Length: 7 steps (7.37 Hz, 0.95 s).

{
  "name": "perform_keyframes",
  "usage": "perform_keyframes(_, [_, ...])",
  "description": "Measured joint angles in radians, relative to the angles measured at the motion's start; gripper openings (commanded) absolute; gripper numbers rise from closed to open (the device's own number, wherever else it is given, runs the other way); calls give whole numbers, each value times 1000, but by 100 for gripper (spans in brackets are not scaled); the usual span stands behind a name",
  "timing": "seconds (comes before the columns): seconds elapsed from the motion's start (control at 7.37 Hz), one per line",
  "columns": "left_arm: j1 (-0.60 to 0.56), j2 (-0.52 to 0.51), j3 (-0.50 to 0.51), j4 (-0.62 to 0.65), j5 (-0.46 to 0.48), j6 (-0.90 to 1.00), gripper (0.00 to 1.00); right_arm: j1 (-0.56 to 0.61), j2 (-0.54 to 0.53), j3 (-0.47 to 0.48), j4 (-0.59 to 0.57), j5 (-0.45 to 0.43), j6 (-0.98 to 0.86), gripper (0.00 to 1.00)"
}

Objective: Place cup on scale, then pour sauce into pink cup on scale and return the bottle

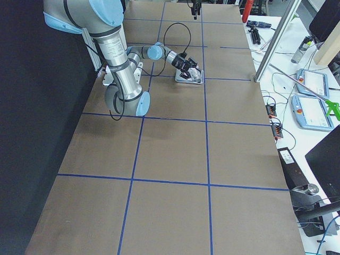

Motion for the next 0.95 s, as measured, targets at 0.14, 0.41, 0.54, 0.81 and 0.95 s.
perform_keyframes(0.14, [0,0,0,0,0,0,75,0,-2,0,0,-11,-24,0])
perform_keyframes(0.41, [0,0,-2,0,0,0,76,1,-4,0,-16,-31,-66,0])
perform_keyframes(0.54, [0,0,-2,0,-1,0,76,1,-5,1,-32,-41,-77,0])
perform_keyframes(0.81, [0,0,-2,1,0,0,76,1,-6,3,-42,-51,-91,0])
perform_keyframes(0.95, [0,0,-1,0,0,0,76,1,-8,3,-43,-56,-101,0])
